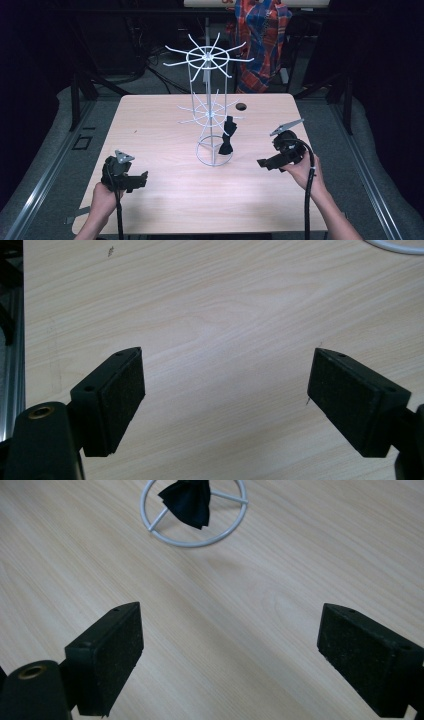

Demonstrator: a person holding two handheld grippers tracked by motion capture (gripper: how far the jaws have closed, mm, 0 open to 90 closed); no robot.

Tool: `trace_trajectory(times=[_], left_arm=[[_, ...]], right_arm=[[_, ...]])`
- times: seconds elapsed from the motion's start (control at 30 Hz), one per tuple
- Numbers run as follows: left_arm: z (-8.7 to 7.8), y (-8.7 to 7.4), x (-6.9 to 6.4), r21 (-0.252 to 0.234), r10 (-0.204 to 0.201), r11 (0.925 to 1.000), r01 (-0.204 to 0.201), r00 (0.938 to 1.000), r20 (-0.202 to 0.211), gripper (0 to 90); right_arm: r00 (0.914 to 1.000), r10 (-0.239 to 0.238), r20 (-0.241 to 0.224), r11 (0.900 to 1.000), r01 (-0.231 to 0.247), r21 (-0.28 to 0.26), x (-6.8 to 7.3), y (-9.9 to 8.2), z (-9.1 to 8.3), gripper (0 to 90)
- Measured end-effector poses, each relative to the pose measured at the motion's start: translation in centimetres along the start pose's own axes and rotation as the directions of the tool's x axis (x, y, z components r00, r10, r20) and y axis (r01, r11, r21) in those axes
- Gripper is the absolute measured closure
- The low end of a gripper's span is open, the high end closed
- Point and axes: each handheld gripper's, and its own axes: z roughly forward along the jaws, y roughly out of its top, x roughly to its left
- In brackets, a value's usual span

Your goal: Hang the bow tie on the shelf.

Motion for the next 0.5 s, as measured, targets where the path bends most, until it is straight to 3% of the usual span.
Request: trace_trajectory(times=[0.5], left_arm=[[0.0,0.1,0.0,0.0,0.0,1.0,0.0,1.0,-0.001,15.6]], right_arm=[[1.0,0.002,0.006,0.9952,-0.003,0.098,0.0,-3.1,1.6,8.5]])
